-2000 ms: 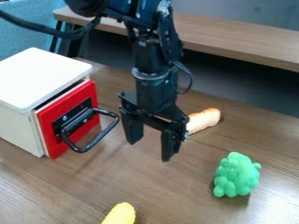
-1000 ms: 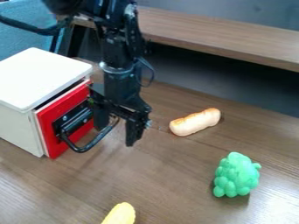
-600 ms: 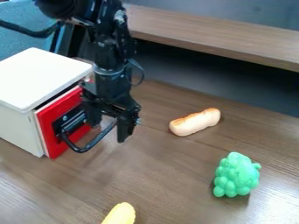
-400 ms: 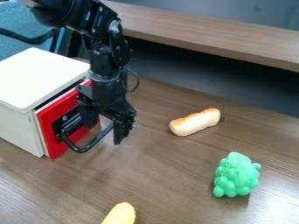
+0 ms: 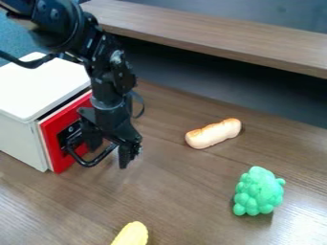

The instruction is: Open the drawer

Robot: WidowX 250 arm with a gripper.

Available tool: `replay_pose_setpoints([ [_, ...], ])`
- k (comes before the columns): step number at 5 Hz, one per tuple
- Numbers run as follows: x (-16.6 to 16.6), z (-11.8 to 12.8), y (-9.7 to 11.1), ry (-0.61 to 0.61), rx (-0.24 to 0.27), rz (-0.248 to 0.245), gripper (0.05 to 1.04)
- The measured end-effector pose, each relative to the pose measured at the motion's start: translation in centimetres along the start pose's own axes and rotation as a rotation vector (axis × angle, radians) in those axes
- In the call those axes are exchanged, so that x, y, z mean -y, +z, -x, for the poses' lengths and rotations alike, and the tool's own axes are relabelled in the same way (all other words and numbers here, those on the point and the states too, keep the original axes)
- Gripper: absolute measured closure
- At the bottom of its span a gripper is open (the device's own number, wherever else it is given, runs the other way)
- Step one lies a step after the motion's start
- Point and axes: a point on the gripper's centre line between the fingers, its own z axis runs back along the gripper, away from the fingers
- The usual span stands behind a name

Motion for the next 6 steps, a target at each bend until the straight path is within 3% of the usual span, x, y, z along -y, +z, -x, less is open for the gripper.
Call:
replay_pose_setpoints([
  [1, 0.1, 0.4, -1.3, 0.008, 0.007, 0.022, 0.083],
  [2, 0.8, 0.3, -1.6, -0.025, 0.017, 0.084, 0.083],
  [3, 2.2, 0.5, -1.4, -0.229, 0.043, 0.233, 0.084],
  [4, 3.6, 0.5, -1.1, -0.358, 0.058, 0.288, 0.084],
  [6, 7.2, 0.8, -0.6, -0.487, 0.033, 0.305, 0.084],
])
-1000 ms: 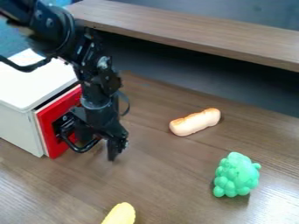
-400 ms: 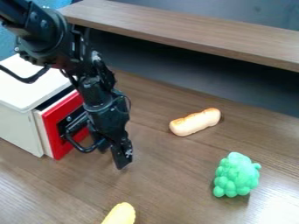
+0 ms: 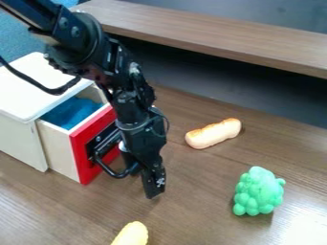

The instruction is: Open the drawer

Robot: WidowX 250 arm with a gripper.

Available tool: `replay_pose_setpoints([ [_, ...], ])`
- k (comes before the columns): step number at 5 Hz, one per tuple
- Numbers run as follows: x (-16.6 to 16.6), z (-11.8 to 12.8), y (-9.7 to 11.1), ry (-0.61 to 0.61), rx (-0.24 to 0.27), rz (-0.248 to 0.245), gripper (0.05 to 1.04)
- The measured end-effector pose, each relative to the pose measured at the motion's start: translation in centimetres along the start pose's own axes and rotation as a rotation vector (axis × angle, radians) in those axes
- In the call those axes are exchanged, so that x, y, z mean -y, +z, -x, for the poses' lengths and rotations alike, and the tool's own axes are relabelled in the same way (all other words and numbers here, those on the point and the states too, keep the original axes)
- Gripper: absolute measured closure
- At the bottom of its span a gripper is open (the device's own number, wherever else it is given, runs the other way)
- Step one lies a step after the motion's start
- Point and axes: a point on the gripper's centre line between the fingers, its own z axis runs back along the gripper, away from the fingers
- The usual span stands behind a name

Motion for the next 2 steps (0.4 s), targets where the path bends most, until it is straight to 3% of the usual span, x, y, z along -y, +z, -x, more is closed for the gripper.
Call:
replay_pose_setpoints([
  [2, 1.36, -0.68, 0.01, -0.016, -0.006, -0.001, 0.084],
])
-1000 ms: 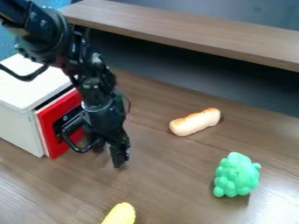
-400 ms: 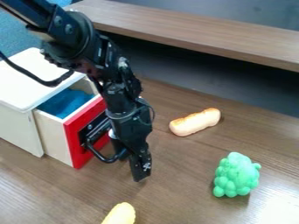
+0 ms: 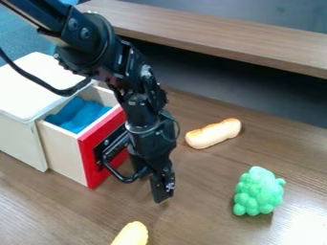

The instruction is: Open the drawer

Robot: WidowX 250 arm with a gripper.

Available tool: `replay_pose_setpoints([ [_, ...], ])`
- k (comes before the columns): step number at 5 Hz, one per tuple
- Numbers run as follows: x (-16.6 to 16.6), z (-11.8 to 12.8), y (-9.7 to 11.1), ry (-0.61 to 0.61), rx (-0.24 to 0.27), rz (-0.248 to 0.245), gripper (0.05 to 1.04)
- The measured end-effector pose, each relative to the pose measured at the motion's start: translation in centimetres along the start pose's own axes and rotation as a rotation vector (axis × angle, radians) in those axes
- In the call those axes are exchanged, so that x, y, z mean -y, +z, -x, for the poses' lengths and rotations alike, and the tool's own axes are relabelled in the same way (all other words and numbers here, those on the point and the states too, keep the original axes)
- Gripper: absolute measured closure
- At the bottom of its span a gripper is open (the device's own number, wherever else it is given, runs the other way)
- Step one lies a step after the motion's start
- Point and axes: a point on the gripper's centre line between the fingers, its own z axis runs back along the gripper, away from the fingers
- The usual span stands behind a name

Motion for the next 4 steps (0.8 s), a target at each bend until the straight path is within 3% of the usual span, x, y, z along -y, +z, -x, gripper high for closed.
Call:
replay_pose_setpoints([
  [4, 3.5, -1.6, 1.1, -0.039, 0.006, 0.024, 0.084],
])
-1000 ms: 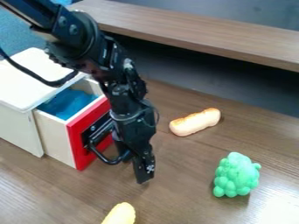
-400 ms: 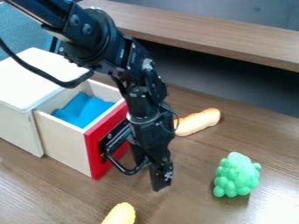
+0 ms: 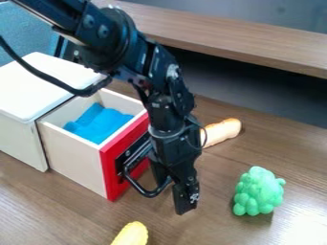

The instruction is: Open the drawer

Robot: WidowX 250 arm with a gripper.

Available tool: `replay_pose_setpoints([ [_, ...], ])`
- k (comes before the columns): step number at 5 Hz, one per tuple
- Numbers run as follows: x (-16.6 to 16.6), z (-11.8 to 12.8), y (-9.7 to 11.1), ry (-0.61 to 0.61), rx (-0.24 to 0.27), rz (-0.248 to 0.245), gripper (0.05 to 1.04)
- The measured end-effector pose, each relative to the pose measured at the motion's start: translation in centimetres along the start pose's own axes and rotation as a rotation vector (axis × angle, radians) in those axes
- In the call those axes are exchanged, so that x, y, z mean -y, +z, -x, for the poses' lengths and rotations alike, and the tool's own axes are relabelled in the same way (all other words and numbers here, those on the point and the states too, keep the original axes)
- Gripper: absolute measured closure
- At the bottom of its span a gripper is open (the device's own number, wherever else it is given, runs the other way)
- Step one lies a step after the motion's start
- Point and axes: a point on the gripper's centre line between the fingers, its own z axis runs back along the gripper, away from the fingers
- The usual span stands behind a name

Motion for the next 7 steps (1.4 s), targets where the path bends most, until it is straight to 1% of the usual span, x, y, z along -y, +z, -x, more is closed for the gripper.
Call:
replay_pose_setpoints([
  [1, 0.1, -0.1, 0.4, 0.031, -0.001, 0.002, 0.085],
  [2, 0.4, -0.3, 1.2, 0.080, -0.006, -0.005, 0.085],
  [3, 1.1, -0.7, 2.3, 0.164, -0.012, -0.030, 0.084],
  [4, 1.2, -0.7, 3.6, 0.241, -0.026, -0.044, 0.084],
  [5, 1.2, -0.9, 4.8, 0.332, -0.046, -0.046, 0.084],
  [6, 1.3, -1.3, 5.9, 0.447, -0.070, -0.038, 0.084],
  [7, 1.6, -1.8, 6.6, 0.512, -0.068, -0.014, 0.084],
])
